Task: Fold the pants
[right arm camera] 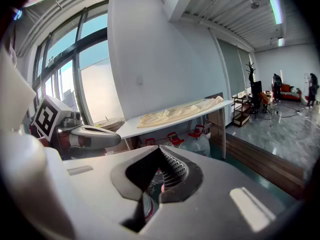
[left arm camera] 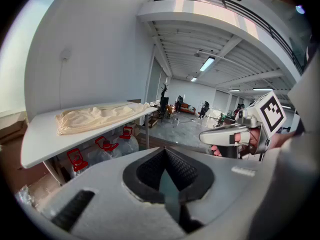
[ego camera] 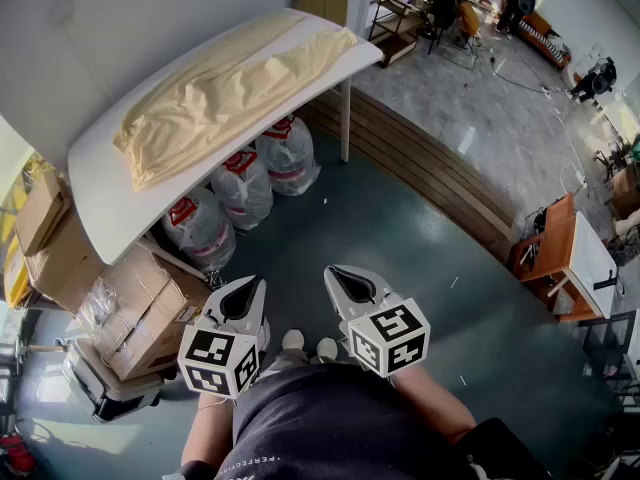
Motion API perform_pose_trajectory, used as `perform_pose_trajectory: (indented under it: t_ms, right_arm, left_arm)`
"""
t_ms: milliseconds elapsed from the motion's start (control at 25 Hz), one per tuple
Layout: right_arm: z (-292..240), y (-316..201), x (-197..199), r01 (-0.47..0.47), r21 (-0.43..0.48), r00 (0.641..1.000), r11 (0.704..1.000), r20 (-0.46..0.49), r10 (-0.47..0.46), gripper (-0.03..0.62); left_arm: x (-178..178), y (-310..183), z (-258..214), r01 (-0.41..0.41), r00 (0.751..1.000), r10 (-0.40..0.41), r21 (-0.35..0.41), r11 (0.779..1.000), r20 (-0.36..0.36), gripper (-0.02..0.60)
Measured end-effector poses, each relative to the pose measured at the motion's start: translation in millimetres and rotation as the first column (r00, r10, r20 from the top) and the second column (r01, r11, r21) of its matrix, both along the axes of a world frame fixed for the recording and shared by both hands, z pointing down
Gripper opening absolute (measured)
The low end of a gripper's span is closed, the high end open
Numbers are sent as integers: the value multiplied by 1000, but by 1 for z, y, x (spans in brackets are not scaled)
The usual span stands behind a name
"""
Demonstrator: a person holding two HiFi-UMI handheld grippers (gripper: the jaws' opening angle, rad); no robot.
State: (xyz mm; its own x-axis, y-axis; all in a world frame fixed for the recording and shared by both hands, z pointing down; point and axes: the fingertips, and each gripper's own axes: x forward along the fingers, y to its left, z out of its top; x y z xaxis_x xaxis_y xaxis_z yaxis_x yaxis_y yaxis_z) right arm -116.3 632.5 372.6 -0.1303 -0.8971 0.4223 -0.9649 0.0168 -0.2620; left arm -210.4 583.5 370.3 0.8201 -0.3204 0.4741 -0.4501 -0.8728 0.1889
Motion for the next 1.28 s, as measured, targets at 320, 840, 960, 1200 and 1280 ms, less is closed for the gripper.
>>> perform_pose_trajectory:
  t_ms: [320,840,960,1200,1280]
  right_arm:
    - [-2,4,10,-7,13,1000,1000,19,7,-3]
    - [6,21,27,18,19,998,1000,58,-19,-3]
    - [10,22,23,42,0,997,999,64,-42,-3]
    - [15,-1,29,75,-9,995,997,67,-74,-3]
    - [18,-13,34,81,-18,995,997,65,-80,-3]
  left_arm:
    - [16,7,-4,-13,1000,13,8,1000,-10,0]
    - [34,25,8,-1,1000,1,2,1000,2,2]
    - [33,29,11,1,1000,-1,-17,1000,1,2]
    - [39,4,11,15,1000,-16,-15,1000,-18,2]
    - [46,-11,14,12,1000,-12,-17,1000,-23,2]
